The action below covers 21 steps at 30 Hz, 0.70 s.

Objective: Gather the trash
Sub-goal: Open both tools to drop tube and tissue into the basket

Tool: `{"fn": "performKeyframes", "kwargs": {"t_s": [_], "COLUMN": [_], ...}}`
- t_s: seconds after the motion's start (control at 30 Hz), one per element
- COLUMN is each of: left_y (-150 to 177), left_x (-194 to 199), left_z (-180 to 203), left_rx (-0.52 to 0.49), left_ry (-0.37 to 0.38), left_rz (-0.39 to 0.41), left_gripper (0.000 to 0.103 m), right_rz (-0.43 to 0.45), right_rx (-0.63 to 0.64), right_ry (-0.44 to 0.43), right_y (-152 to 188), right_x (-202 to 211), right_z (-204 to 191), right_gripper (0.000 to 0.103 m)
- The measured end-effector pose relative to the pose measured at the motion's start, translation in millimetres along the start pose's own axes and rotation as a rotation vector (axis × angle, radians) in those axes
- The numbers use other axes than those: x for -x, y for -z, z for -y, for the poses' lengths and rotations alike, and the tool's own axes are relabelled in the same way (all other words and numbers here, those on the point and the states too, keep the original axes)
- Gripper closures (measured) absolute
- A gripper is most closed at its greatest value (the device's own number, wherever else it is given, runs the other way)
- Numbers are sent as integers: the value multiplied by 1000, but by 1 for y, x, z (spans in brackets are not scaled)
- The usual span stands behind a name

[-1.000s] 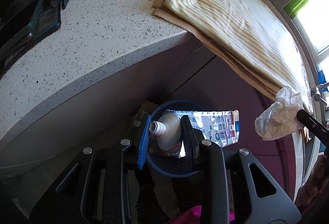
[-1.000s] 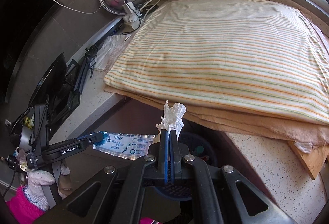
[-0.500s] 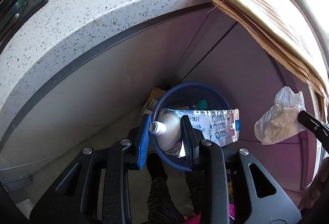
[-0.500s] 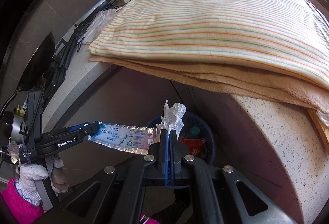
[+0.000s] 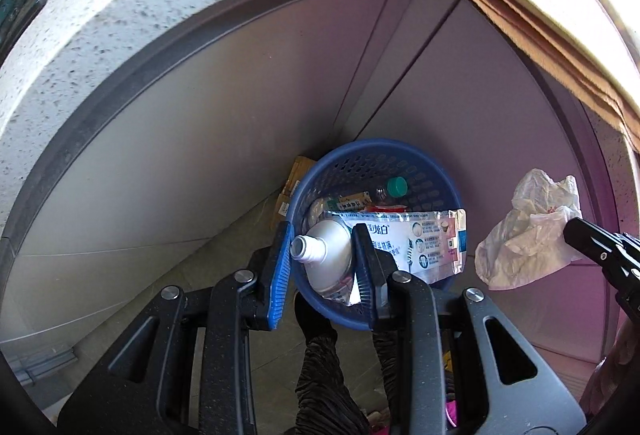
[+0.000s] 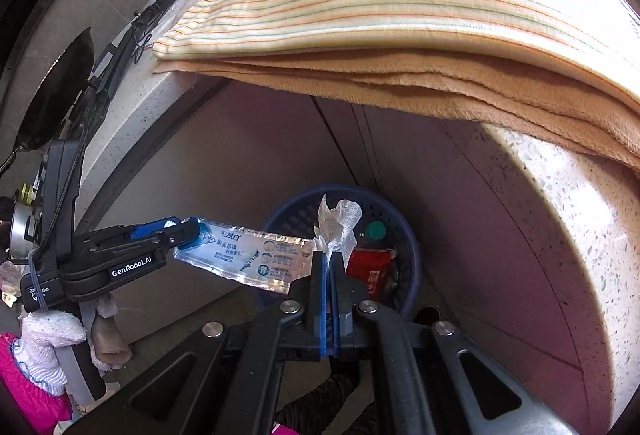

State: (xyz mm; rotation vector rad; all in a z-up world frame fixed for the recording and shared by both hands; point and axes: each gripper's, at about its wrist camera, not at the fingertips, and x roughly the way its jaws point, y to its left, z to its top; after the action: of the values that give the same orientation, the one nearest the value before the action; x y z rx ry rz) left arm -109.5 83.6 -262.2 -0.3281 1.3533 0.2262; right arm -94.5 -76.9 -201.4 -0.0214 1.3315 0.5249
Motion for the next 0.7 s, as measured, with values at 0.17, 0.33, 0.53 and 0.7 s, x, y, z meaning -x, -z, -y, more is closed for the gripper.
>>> {"fn": "performKeyframes", "kwargs": {"t_s": [0.17,0.33,0.53,0.7], "left_y": [-1,0,-1,-1], "left_x": [-7,-13,-16,-21], "left_z": [2,6,14,22], "left_rx": [-16,-12,-23,-45], "left_ry": [-3,-2,-12,-13], "left_rz": [-12,-17,-16,-31], "left_gripper": [74,74,74,67], "right_rz": [-18,-31,-43,-50], "right_rx": [-1,1,-6,2], "right_ry": [4,8,11,12], "right_y": [0,-3,-3,-3], "right_x": [-10,-22,-36,-43], "right_z": [3,-1,-1,-3], "right_gripper": [103,102,101,80]}}
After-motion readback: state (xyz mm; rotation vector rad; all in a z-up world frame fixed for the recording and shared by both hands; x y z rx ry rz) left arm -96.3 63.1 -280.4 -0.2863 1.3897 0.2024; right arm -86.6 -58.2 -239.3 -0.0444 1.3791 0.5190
